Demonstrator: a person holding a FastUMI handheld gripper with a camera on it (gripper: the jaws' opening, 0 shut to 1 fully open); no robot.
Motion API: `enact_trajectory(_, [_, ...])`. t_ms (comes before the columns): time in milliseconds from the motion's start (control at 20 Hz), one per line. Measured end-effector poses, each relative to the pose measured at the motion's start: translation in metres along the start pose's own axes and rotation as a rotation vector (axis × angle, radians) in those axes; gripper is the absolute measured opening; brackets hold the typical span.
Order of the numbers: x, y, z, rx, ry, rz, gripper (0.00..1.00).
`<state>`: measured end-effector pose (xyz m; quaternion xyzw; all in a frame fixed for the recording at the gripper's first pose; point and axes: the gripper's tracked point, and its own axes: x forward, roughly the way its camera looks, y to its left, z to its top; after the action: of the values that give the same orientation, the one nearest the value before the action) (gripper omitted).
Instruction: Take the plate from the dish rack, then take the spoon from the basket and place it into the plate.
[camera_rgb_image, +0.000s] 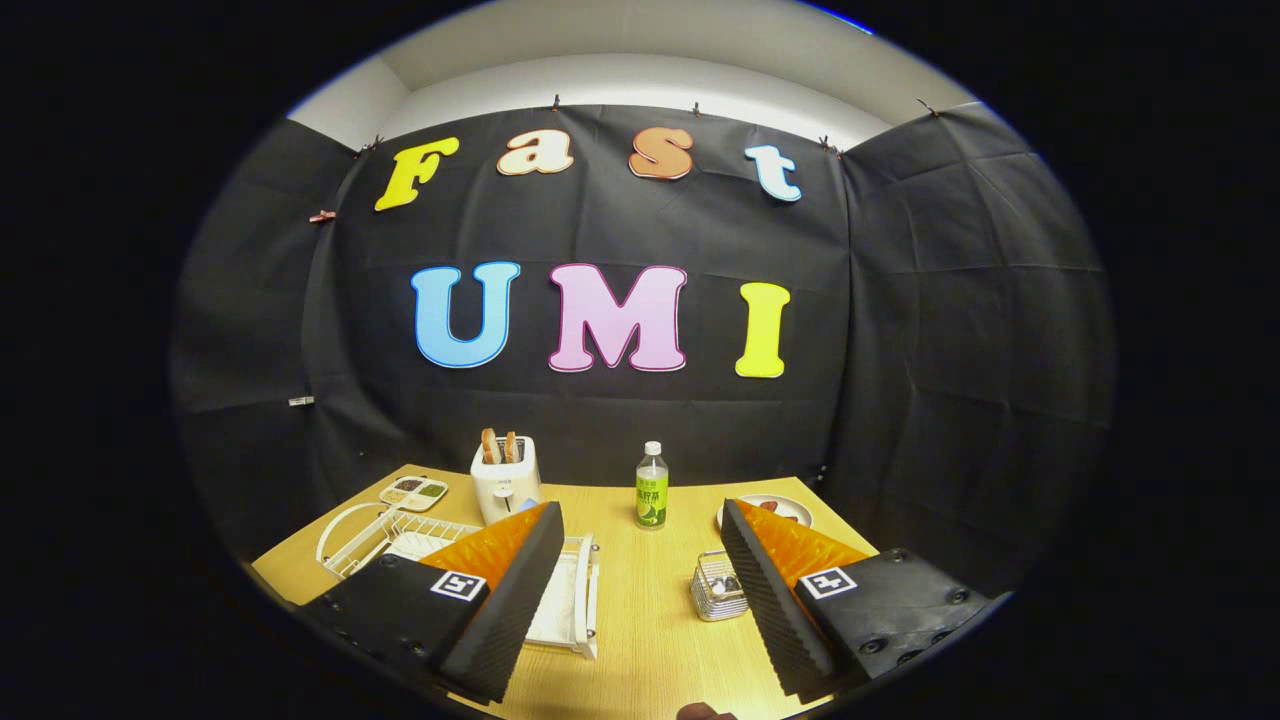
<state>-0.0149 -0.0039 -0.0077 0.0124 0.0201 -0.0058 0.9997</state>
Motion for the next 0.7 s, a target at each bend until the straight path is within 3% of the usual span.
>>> enact_trajectory(300, [0.003,0.003,0.005,0.048,-0.010,0.008,0.98])
enact_trajectory(700, [0.036,0.025,0.012,-0.046,0.011,0.052,0.97])
